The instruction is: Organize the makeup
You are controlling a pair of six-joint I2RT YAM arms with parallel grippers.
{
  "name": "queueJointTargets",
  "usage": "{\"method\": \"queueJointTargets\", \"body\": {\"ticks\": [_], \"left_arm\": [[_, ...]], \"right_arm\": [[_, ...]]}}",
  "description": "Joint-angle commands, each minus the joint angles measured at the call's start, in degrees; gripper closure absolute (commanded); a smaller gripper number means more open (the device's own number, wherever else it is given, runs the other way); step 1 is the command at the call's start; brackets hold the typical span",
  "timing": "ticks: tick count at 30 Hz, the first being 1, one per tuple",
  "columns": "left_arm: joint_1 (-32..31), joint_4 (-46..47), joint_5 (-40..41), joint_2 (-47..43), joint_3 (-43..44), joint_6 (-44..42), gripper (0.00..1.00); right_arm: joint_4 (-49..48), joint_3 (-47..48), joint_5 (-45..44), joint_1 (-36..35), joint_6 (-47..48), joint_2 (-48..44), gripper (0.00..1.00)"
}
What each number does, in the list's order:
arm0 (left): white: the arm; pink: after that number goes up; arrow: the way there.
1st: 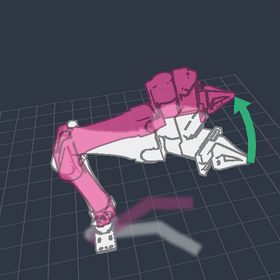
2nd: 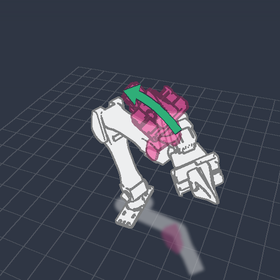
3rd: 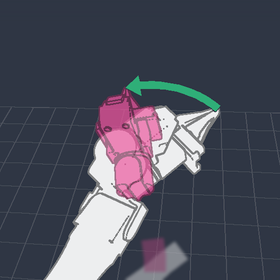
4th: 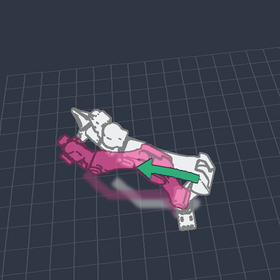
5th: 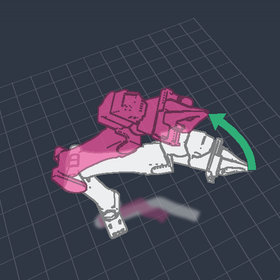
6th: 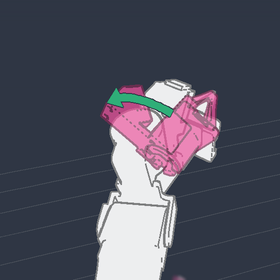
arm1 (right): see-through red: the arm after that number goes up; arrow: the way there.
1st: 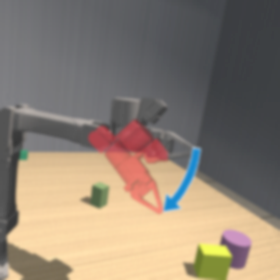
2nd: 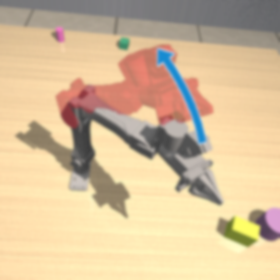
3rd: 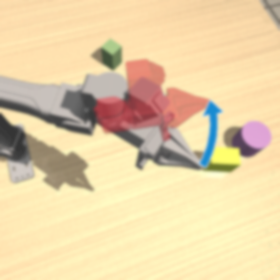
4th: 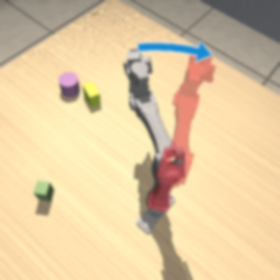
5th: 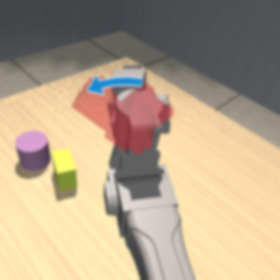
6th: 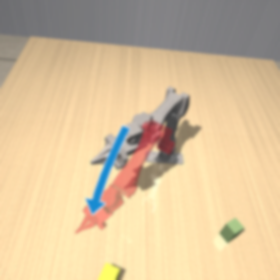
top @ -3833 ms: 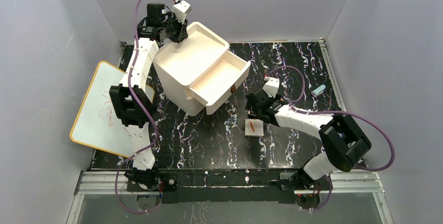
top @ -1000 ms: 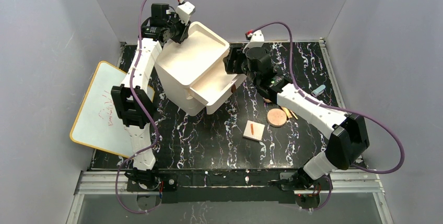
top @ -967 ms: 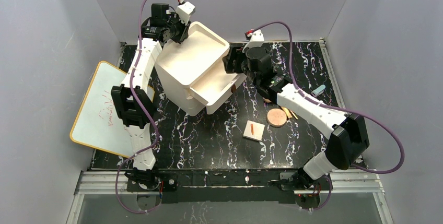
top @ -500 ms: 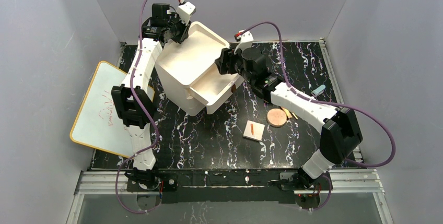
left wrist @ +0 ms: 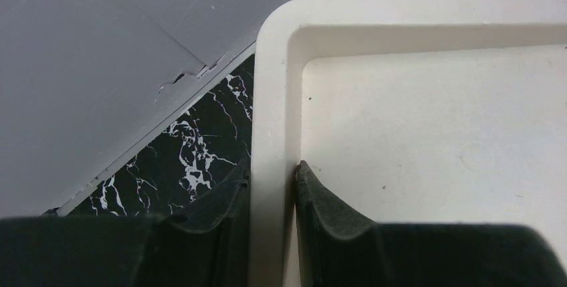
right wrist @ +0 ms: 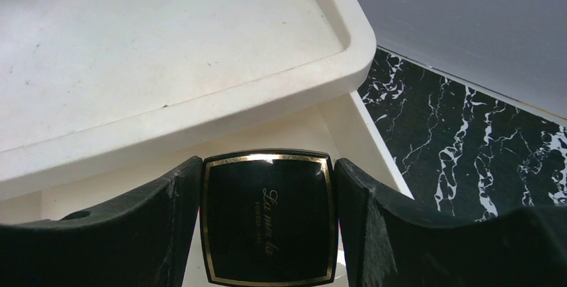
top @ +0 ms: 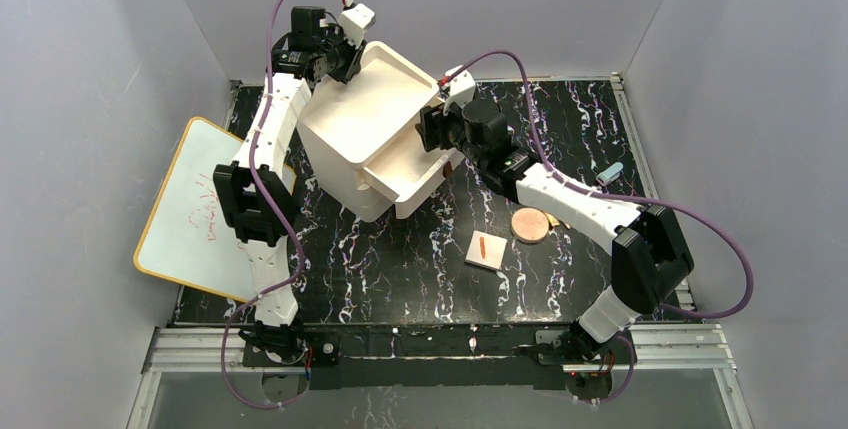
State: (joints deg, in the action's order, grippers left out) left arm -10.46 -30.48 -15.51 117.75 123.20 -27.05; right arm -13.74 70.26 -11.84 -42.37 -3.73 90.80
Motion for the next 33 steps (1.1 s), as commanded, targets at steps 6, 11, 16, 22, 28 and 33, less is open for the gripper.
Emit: {"method": "queueJointTargets", "body": {"ticks": [6, 11, 16, 22, 28, 33], "left_arm": [[-1.8, -6.2, 6.6, 2.7, -2.5, -4.2, 1.00], [-1.8, -6.2, 6.5, 2.8, -2.5, -4.2, 1.00], [-2.0, -6.2, 7.0, 2.7, -2.4, -4.4, 1.00], [-2.2, -6.2, 7.1, 3.0, -2.5, -4.6, 1.00], [-2.4, -6.7, 6.9, 3.7, -1.9, -4.7, 1.00], [-2.8, -7.5, 6.7, 4.6, -1.3, -4.7, 1.00]], "right_arm": [[-4.1, 1.2, -4.2, 0.8, 6.1, -0.9, 0.04], [-7.0, 0.1, -6.7, 0.8, 6.5, -2.8, 0.01], [-11.4, -5.3, -9.6, 0.6, 5.4, -10.6, 0.01], [-10.0, -13.5, -19.6, -2.7, 6.1, -24.5, 0.02], [6.7, -18.8, -34.9, -9.3, -3.3, -34.2, 0.02], [36.8, -16.5, -35.7, -10.6, -33.3, -29.1, 0.01]]}}
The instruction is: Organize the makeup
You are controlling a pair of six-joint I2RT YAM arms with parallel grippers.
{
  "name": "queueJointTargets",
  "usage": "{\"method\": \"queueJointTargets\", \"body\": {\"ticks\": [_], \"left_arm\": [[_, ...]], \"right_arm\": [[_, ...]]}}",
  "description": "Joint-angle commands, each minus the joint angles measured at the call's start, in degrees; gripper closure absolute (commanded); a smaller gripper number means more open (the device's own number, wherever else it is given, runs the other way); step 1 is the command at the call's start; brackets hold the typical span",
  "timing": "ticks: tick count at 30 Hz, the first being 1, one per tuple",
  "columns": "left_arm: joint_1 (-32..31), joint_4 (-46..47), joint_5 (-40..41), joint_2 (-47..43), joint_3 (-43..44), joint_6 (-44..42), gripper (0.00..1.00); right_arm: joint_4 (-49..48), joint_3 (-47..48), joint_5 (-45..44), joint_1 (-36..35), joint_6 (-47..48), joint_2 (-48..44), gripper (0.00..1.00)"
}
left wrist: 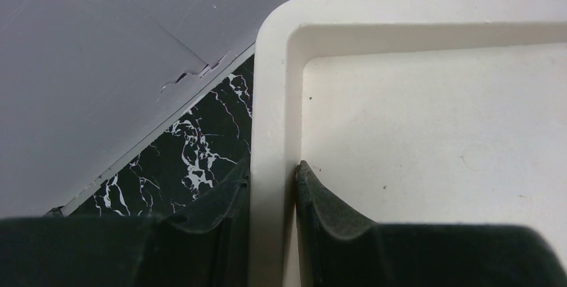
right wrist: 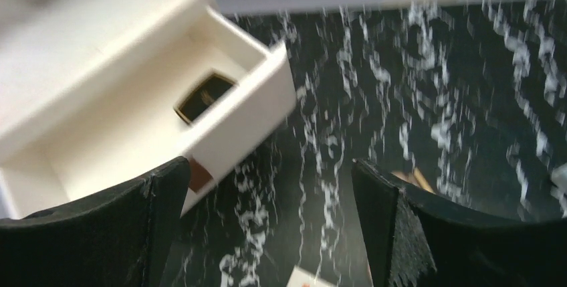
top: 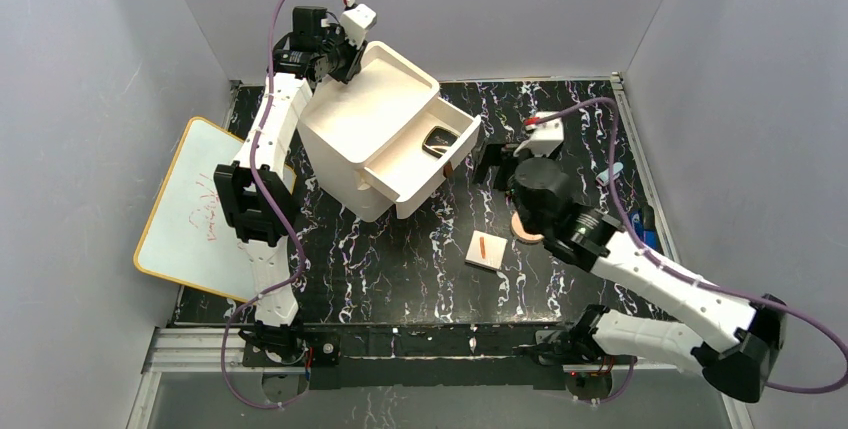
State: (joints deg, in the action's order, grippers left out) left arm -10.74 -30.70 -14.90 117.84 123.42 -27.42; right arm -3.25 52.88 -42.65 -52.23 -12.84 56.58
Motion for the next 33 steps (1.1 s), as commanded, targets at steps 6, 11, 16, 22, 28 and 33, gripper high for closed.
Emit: {"method": "queueJointTargets", "body": {"ticks": [6, 11, 16, 22, 28, 33], "left_arm": [[-3.1, -7.7, 5.8, 4.7, -1.3, -4.6, 1.00], [-3.1, -7.9, 6.1, 4.4, -1.5, -5.0, 1.00], [-3.1, -8.1, 5.7, 3.7, -1.6, -5.0, 1.00], [-3.1, -8.4, 5.1, 3.4, -1.3, -5.0, 1.00], [-3.4, -8.4, 5.1, 3.4, -1.3, -5.1, 1.00], [-3.5, -8.5, 5.3, 3.1, -1.6, -5.2, 1.00]], "right_arm": [[35.1, -0.7, 0.1, -0.8, -43.6, 13.0, 0.01], [36.2, -0.2, 5.0, -0.3, -48.4, 18.7, 0.01], [25.9, -7.8, 11.1, 0.8, -47.6, 18.3, 0.01], [27.0, -8.9, 12.0, 1.1, -47.6, 21.6, 0.01], [25.8, -10.2, 12.2, 1.2, -47.5, 23.5, 0.01], [28.1, -9.2, 12.3, 1.2, -47.5, 26.2, 0.01]]}}
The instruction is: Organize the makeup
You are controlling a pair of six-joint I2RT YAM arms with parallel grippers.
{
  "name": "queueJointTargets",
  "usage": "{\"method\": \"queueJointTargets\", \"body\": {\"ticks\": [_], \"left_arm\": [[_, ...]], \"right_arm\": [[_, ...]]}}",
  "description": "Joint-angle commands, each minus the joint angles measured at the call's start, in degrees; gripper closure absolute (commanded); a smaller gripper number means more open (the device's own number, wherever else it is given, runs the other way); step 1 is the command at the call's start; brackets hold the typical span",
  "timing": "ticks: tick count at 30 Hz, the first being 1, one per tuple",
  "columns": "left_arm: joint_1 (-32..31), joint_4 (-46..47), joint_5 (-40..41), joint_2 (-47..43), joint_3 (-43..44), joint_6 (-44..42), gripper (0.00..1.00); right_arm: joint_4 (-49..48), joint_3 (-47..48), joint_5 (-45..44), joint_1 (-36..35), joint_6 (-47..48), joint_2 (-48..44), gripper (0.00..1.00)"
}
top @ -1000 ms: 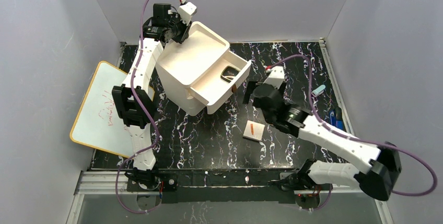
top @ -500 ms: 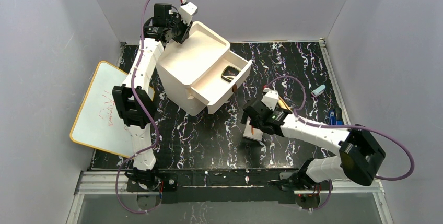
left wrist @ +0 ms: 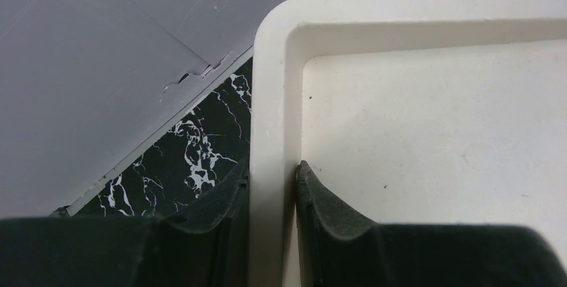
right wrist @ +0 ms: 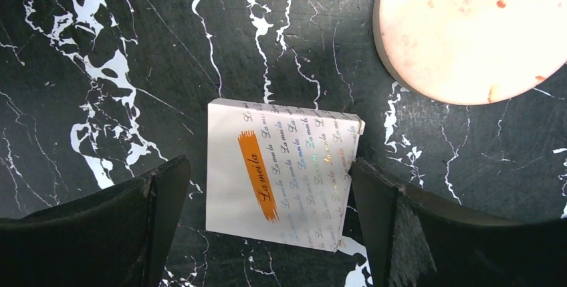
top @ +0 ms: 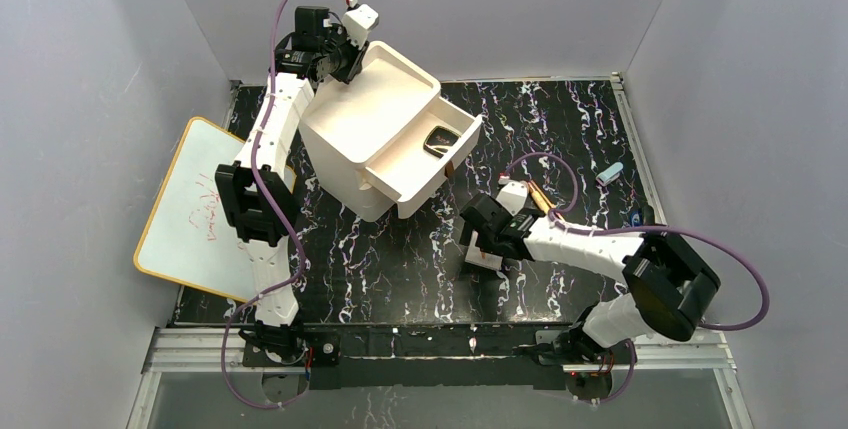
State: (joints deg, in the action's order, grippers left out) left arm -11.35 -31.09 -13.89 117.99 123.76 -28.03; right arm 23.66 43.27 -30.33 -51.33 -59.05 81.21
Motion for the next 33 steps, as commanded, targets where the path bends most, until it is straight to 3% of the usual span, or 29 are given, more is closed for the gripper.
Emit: {"method": "queueJointTargets", "body": {"ticks": [1, 14, 23, 25, 29, 33], "left_arm": [[-3.0, -8.1, 4.4, 2.9, -1.9, -4.7, 1.00], [-3.1, -8.3, 4.7, 3.0, -1.9, -4.9, 1.00], [-3.1, -8.4, 4.9, 2.9, -2.1, -5.1, 1.00], [-3.1, -8.4, 4.9, 2.9, -2.1, -5.1, 1.00], [-3.1, -8.4, 5.0, 2.9, -2.0, -5.0, 1.00], [-3.1, -8.3, 5.1, 2.9, -2.1, -5.1, 1.00]], "right_arm": [[1.7, 0.6, 0.0, 0.3, -1.3, 1.8, 0.02], [2.0, 0.6, 1.1, 0.3, -0.7, 5.4, 0.09], [2.6, 1.3, 2.7, 0.3, 1.3, 7.1, 0.02], [2.6, 1.5, 2.5, 0.3, 1.5, 7.1, 0.06], [3.0, 2.0, 2.4, 0.3, 1.4, 7.3, 0.28], [4.6, 3.0, 0.1, 0.2, 1.6, 5.2, 0.33]]}}
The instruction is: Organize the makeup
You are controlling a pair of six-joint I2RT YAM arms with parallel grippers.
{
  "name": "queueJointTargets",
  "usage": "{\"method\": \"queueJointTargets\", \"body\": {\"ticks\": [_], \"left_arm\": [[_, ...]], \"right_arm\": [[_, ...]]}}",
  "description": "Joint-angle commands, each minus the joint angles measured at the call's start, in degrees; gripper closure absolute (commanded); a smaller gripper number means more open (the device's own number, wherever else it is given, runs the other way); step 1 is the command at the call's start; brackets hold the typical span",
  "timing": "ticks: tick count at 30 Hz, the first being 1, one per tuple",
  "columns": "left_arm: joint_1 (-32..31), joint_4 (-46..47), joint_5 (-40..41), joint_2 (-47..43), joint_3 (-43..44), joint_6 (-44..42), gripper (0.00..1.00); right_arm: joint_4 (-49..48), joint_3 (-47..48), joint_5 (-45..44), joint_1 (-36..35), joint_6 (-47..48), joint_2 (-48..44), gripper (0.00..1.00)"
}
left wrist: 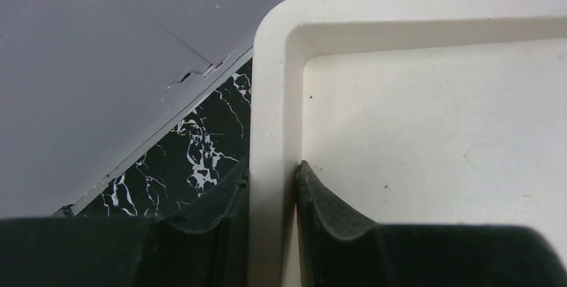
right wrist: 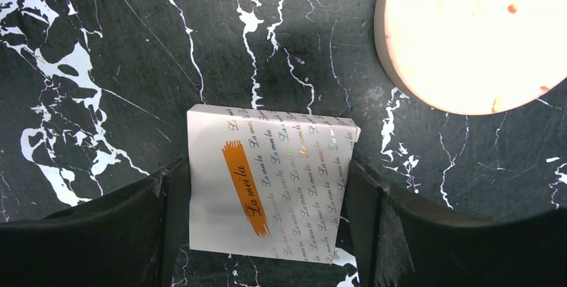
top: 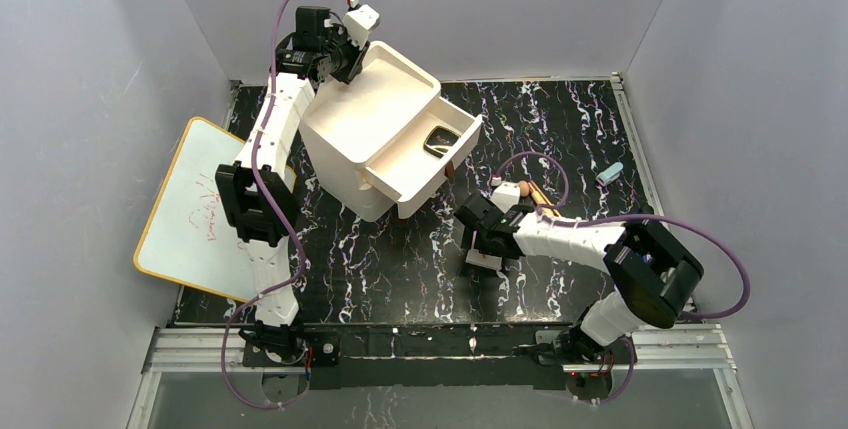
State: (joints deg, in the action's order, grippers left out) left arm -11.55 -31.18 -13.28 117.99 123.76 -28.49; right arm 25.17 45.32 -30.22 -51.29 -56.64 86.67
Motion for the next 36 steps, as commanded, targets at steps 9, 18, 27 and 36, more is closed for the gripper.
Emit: {"method": "queueJointTargets", "body": {"ticks": [9, 18, 27, 36], "left_arm": [[-3.0, -8.3, 4.3, 3.2, -1.9, -4.5, 1.00], [-4.2, -8.6, 4.9, 3.4, -1.9, -4.6, 1.00], [-4.3, -8.6, 5.1, 3.4, -1.9, -4.6, 1.00], [-4.3, -8.6, 5.0, 3.7, -1.9, -4.8, 1.00]], "right_arm": [[7.4, 16.0, -15.9, 0.0, 12.2, -14.0, 0.37], [-11.2, 29.7, -16.3, 0.0, 33.2, -12.3, 0.35], [-28.3, 29.4, -7.6, 0.0, 43.2, -6.7, 0.36], [-41.8, 28.5, 3.1, 0.0, 53.8, -2.6, 0.38]]}}
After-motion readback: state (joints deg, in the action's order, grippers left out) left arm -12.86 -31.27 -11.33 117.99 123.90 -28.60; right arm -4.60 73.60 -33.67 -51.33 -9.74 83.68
